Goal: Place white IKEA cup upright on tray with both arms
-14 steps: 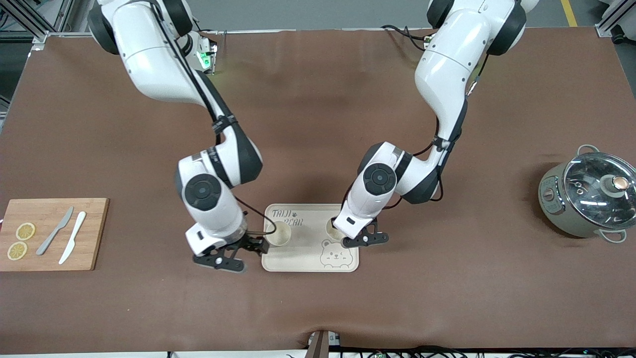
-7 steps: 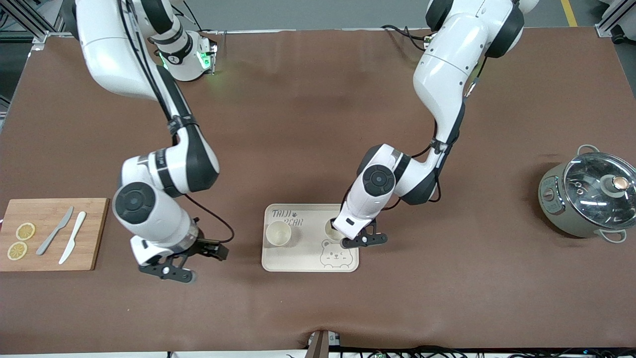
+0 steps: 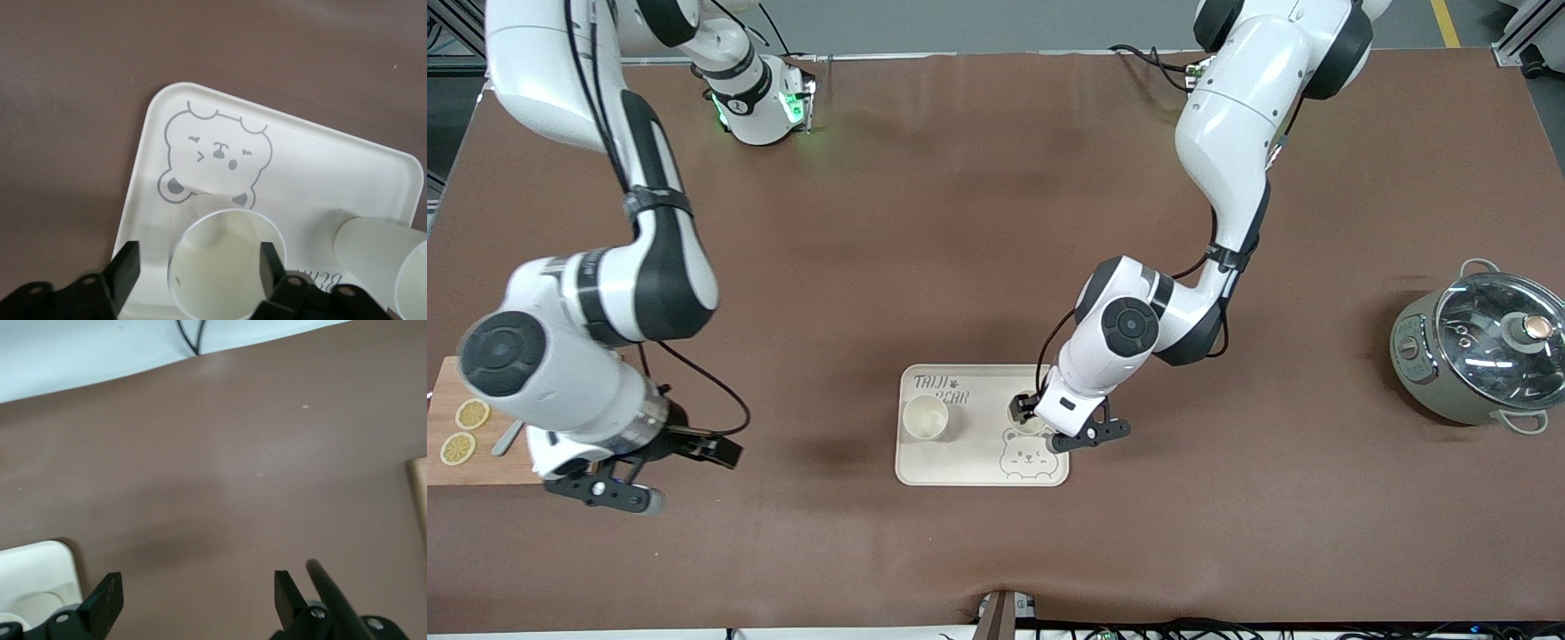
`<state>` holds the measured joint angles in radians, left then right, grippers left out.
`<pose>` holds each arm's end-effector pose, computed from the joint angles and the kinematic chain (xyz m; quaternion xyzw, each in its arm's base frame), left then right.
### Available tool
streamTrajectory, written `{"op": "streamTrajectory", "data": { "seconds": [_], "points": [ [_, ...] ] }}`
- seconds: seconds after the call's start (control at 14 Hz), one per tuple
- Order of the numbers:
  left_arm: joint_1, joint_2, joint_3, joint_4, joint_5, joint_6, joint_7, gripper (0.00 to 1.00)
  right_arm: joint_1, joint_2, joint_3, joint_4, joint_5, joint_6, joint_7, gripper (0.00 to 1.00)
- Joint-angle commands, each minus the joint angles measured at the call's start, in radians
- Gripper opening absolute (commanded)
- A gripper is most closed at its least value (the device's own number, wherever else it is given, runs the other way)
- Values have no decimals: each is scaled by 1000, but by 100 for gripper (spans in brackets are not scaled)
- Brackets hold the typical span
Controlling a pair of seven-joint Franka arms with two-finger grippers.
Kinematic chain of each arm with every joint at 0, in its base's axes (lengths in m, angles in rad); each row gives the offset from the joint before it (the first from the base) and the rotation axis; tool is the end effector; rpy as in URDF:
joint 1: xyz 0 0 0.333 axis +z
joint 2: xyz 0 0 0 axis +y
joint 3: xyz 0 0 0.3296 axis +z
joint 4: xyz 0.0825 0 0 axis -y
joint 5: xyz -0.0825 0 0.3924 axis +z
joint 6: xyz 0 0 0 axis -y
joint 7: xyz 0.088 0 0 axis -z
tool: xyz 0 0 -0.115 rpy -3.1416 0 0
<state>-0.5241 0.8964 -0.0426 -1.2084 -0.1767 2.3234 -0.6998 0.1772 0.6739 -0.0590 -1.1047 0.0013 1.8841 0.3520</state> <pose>0.6780 -0.4243 0.2533 0.9820 0.1282 0.0366 0.1338 0.7635 0.1045 0.4343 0.9924 -0.1093 0.0558 0.0045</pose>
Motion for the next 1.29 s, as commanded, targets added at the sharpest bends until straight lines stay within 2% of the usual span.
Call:
{"op": "streamTrajectory", "data": {
  "seconds": [0.0, 0.14, 0.29, 0.43, 0.64, 0.86, 1.21],
  "points": [
    [48, -82, 3, -10, -9, -140, 22, 100, -68, -63, 16, -32, 16, -72, -71, 100],
    [119, -144, 0, -11, -7, -232, 179, 100, -111, -89, 16, -32, 19, -112, -106, 100],
    [180, -200, 10, -19, -1, -321, 430, 100, -146, -114, 21, -34, 19, -135, -154, 100],
    [277, -238, 7, -20, 0, -363, 606, 100, -177, -143, 21, -34, 20, -183, -208, 100],
    [358, -246, 13, -19, 32, -366, 669, 100, -202, -201, 21, -49, 20, -247, -245, 100],
    [412, -261, 12, -20, 97, -410, 755, 100, -206, -307, 19, -141, 20, -254, -272, 100],
    [464, -410, 13, -20, 117, -574, 752, 100, -205, -476, 18, -305, 19, -243, -292, 100]
  ]
}}
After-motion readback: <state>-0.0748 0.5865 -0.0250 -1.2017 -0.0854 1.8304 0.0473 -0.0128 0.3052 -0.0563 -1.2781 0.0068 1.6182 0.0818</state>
